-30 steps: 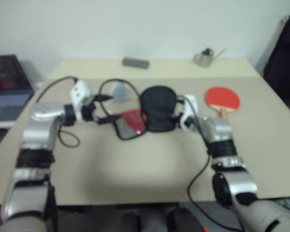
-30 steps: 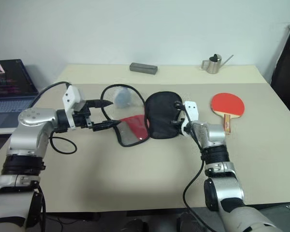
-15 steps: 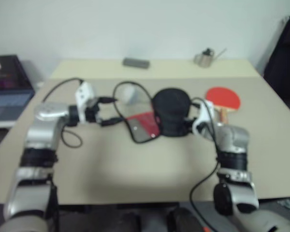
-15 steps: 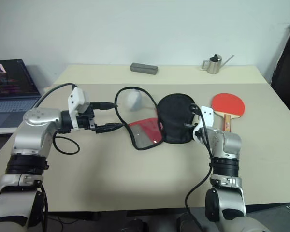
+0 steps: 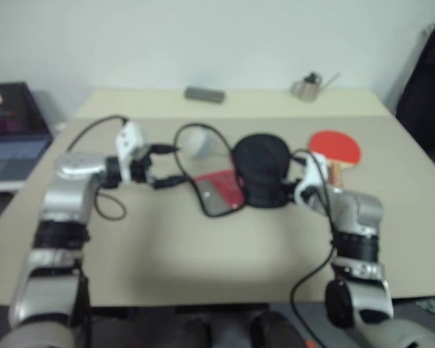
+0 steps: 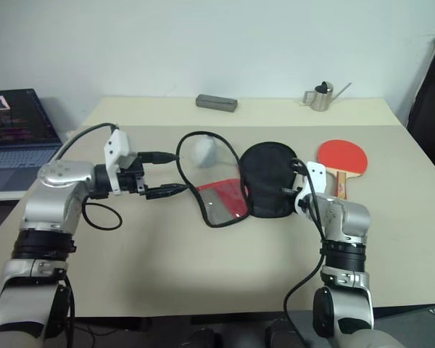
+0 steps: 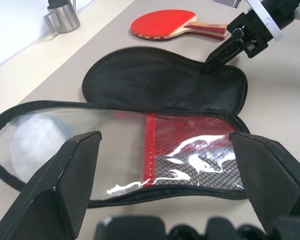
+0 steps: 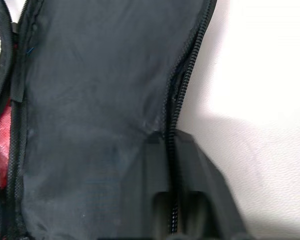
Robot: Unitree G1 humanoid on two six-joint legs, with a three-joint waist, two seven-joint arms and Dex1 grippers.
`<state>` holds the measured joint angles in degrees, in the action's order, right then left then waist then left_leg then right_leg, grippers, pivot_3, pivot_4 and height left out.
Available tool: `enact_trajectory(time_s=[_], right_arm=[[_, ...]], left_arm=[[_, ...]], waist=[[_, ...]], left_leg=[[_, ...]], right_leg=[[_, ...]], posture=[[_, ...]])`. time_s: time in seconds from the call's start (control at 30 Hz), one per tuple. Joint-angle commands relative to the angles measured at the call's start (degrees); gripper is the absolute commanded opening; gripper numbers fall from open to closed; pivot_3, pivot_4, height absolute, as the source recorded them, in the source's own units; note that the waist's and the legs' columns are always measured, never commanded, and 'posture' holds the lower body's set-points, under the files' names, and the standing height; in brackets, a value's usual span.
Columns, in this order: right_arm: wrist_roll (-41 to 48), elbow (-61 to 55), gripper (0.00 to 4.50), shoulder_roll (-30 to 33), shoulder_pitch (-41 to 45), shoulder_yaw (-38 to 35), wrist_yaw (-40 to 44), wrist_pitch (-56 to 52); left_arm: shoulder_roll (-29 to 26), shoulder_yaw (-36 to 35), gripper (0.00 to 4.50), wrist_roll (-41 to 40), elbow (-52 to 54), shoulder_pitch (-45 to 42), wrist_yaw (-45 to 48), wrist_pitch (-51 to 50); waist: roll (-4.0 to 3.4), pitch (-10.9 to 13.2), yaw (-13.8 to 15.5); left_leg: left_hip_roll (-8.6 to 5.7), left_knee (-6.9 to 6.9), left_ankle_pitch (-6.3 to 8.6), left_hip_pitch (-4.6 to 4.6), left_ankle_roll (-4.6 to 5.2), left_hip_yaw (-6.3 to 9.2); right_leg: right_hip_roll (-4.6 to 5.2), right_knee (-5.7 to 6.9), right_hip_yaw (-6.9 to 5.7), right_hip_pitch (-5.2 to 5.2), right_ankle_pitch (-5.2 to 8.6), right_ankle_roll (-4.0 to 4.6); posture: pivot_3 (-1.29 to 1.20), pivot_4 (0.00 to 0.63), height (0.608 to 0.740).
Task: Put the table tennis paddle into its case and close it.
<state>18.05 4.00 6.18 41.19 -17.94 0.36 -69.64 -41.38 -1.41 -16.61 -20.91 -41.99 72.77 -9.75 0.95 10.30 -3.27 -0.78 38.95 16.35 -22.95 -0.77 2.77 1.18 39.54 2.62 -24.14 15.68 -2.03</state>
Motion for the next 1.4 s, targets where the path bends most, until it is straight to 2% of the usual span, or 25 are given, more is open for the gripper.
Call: enact_trajectory(time_s=[0.03,0.2,0.47,0.57,0.63,0.93,1.13,1.4], right_arm=[[0.0,-1.4,1.63,0.9,0.5,-0.2,-0.2,0.8],[0.2,-5.9,3.38,2.7,-0.7,2.6,1.5,0.2],[0.5,-18.5,3.38,10.1,-4.9,6.8,6.7,1.6],[0.5,-21.7,3.94,13.5,-6.6,8.2,9.5,2.4],[0.5,-22.8,4.48,14.9,-7.2,8.4,10.4,2.3],[-2.0,-14.8,4.48,19.1,-5.6,4.6,9.7,5.2],[-4.6,0.3,4.48,21.9,-0.1,3.2,8.4,11.4],[-7.9,22.1,4.48,23.4,7.0,5.0,9.5,22.5]], left_arm=[[-0.4,-0.3,4.50,-0.2,0.9,-1.4,0.1,0.3],[-0.3,-0.4,4.50,-0.2,1.3,-1.2,0.0,0.1],[-0.3,-1.0,4.50,-0.7,2.2,-0.6,0.0,0.7],[0.0,-0.9,4.50,-0.9,2.3,-0.6,0.1,0.6],[0.5,-0.7,4.50,-1.1,2.4,-1.0,0.0,0.2],[4.6,0.9,4.50,-2.8,2.8,-5.3,1.5,-3.7],[8.3,3.6,4.50,-2.2,1.8,-7.9,3.9,-2.8],[9.0,4.8,4.50,-1.3,-1.2,-10.6,5.5,-1.0]], waist=[[0.00,0.0,0.0],[0.00,0.0,0.0],[0.00,0.0,0.1],[0.00,0.0,0.1],[0.00,0.0,0.1],[0.02,0.0,0.3],[0.02,0.0,0.2],[0.02,0.0,0.0]], left_leg=[[0.00,0.00,0.00,0.00,0.00,0.00],[0.00,0.00,0.00,0.00,0.00,0.01],[0.00,0.00,0.00,0.00,0.01,0.01],[0.01,0.00,0.00,0.00,0.01,0.00],[0.01,0.00,0.01,0.00,0.01,0.00],[-0.01,0.02,0.00,0.00,0.02,-0.01],[-0.04,0.02,-0.01,0.01,0.03,-0.06],[-0.01,0.00,-0.01,0.02,0.03,-0.13]], right_leg=[[0.00,0.00,0.00,0.00,0.00,0.00],[0.00,0.00,-0.01,0.01,0.00,0.00],[-0.01,-0.04,-0.01,0.01,0.00,0.00],[-0.02,-0.06,-0.01,0.02,0.00,0.00],[-0.02,-0.07,-0.02,0.03,0.00,0.00],[-0.02,-0.10,-0.01,0.07,0.00,0.00],[-0.02,-0.09,0.03,0.07,0.00,0.00],[-0.03,-0.11,0.09,0.06,0.01,0.01]], posture=[[0.00,0.150,0.740],[0.00,0.150,0.740],[0.00,0.150,0.740],[0.00,0.150,0.740],[0.00,0.150,0.740],[0.00,0.150,0.740],[0.00,0.150,0.740],[0.00,0.150,0.740]])
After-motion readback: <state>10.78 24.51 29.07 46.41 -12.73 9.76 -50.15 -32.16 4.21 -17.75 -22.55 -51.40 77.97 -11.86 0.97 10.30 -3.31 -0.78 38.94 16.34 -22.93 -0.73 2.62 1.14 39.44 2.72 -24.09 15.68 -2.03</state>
